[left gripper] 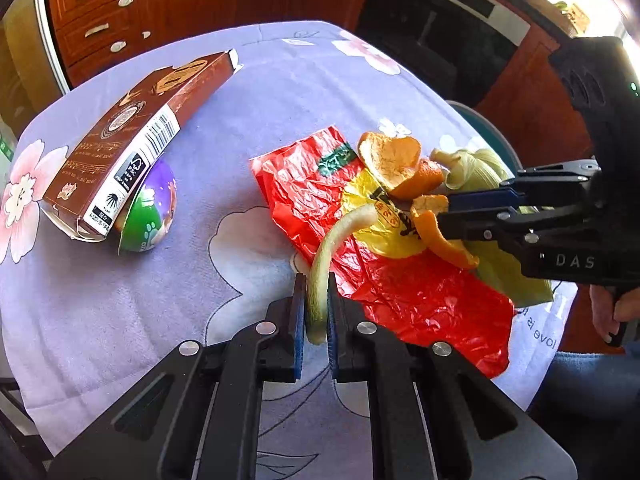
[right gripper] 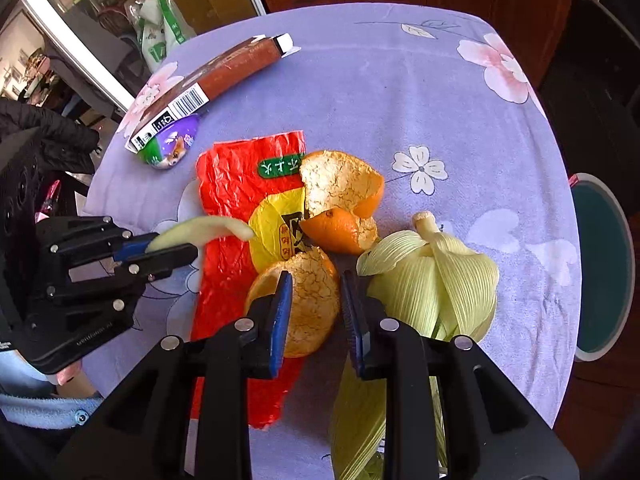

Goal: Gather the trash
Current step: 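Lift the orange peels and melon rind off the red bag with both tools, then carry the peels and rind over the teal bin with both tools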

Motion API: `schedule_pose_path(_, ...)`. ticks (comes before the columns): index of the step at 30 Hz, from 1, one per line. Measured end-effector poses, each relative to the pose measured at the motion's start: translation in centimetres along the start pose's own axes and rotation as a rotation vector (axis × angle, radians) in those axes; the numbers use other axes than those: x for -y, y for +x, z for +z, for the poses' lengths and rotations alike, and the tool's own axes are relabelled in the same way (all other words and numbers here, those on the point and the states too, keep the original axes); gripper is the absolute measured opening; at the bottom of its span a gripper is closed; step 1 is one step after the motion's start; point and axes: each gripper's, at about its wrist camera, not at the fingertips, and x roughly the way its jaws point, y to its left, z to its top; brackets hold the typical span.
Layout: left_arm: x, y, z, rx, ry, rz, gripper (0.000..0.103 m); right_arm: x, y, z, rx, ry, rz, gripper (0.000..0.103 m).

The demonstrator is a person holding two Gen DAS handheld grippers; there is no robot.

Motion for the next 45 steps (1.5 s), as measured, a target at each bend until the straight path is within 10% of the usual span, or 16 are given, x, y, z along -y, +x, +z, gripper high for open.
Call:
schedule_pose_path(3,-0.4,0.1,0.2,0.002,-0.005,0.009,0.01,-0.3,0.2,0.0,-0.009,-0.002,-0.015,0.004)
schedule_pose_path(12,-2.2,-0.9,0.4,0.025,-0.04,0.002,0.01,-0.5,-4.1,3.6,0.122,0.036,0.036,0.004)
schedule_pose_path(18,-2.4,-3.0,0.7,0.075,-0.044,-0.021,0.01,1.5,-1.2,5.6,0.047,0.076,-0.012,0.005)
schedule_pose_path(21,-2.4,-3.4,0.8,0.082,-0.042,-0.041,0.01,1.8,-0.9,5.2,0.037,0.096,0.018,0.015)
schedule_pose_path(23,-2.4,-3.5,0.7,0.079,-0.035,-0.048,0.01,1.5,-1.1,5.0,0.04,0.084,0.021,0.061)
schedule_pose_path(34,-3.6,-2.7,0.8,0.066,-0.071,-0.074,0.01,-2.4,1.7,3.7,-0.049,-0.119,-0.018,0.063)
schedule_pose_path(37,-3.6,-2.6,0.8,0.063,-0.074,-0.077,0.01,-2.7,2.5,3.4,-0.053,-0.141,-0.051,0.055)
schedule_pose_path(40,-3.6,-2.7,0.8,0.062,-0.074,-0.079,0.01,-2.8,2.6,3.3,-0.05,-0.13,-0.043,0.02)
schedule_pose_path(45,-3.4,-3.2,1.2,0.079,-0.082,-0.072,0.01,-2.8,1.3,3.1,-0.007,-0.083,-0.001,0.012)
